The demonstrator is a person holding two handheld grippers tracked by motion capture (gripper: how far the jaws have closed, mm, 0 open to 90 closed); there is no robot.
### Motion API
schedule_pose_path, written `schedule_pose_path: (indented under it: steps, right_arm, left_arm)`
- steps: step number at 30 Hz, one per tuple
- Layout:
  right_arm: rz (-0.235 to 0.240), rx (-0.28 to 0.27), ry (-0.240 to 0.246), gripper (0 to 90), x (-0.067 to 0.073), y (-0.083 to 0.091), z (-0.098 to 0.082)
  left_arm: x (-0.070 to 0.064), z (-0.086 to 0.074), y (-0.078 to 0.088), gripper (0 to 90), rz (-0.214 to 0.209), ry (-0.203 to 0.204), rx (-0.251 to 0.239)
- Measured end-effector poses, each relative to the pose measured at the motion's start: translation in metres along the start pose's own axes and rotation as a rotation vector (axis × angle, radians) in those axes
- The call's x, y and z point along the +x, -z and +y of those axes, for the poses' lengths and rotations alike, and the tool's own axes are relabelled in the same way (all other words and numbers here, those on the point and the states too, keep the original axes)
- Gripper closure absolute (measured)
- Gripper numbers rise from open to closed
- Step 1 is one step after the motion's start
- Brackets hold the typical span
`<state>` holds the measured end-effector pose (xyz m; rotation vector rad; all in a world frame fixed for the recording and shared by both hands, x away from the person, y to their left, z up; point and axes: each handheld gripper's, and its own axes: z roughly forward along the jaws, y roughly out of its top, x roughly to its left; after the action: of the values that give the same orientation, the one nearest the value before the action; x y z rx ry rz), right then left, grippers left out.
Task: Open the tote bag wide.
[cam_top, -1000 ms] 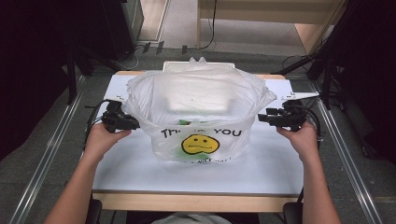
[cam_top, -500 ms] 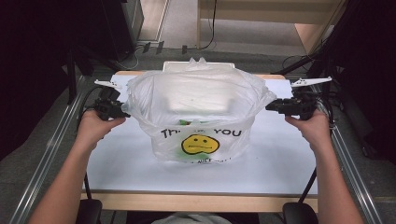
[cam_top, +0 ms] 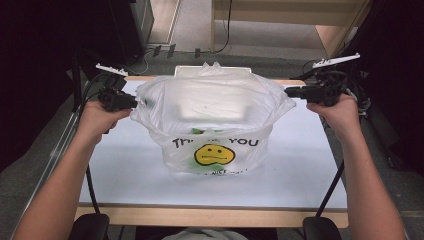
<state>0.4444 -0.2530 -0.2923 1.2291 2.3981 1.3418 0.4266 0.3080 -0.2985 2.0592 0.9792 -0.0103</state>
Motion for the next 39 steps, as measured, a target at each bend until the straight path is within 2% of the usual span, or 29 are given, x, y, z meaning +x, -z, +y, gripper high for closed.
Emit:
schedule_pose_path:
  steps: [2,3,4,5,8,12,14,19,21,25,28,31,33,39]
  right_arm:
    - [0.003,0.006,-0.016,88.6,0.000,0.003,0.008]
    - [0.001,0.001,-0.017,90.0,0.000,0.004,0.011]
    - [0.012,-0.010,-0.025,90.0,0.002,0.008,0.020]
    - [0.012,-0.010,-0.025,90.0,0.002,0.008,0.020]
    - [0.020,-0.022,0.010,90.0,0.010,0.012,0.031]
    - [0.033,-0.019,0.051,90.0,0.020,0.015,0.045]
    - [0.047,-0.019,0.055,90.0,0.025,0.015,0.053]
    - [0.066,-0.013,0.089,90.0,0.043,0.009,0.071]
    - [0.077,-0.002,0.100,90.0,0.050,0.005,0.077]
    - [0.094,0.009,0.121,90.0,0.062,-0.002,0.085]
    - [0.106,0.022,0.145,90.0,0.070,-0.008,0.090]
    - [0.128,0.031,0.171,90.0,0.077,-0.013,0.095]
    - [0.149,0.042,0.167,90.0,0.080,-0.016,0.097]
    - [0.158,0.053,0.184,90.0,0.094,-0.026,0.106]
  left_arm:
    - [-0.003,0.006,0.004,90.0,0.015,-0.013,-0.002]
    - [-0.003,0.010,0.006,90.0,0.005,-0.012,-0.005]
    - [-0.004,0.014,0.008,90.0,0.012,-0.015,0.002]
    - [-0.005,0.016,0.009,90.0,0.019,-0.021,0.006]
    - [-0.009,0.027,0.016,90.0,0.051,-0.040,-0.008]
    - [-0.013,0.040,0.025,90.0,0.052,-0.049,-0.015]
    - [-0.014,0.046,0.028,90.0,0.051,-0.056,-0.010]
    - [-0.021,0.064,0.037,90.0,0.047,-0.076,-0.024]
    - [-0.026,0.072,0.043,90.0,0.047,-0.098,-0.027]
    - [-0.035,0.086,0.053,90.0,0.016,-0.114,-0.058]
    - [-0.046,0.093,0.048,90.0,0.017,-0.138,-0.050]
    - [-0.056,0.100,0.042,90.0,-0.007,-0.155,-0.047]
    - [-0.061,0.104,0.037,90.0,-0.024,-0.161,-0.040]
    - [-0.080,0.119,0.023,90.0,-0.047,-0.192,-0.025]
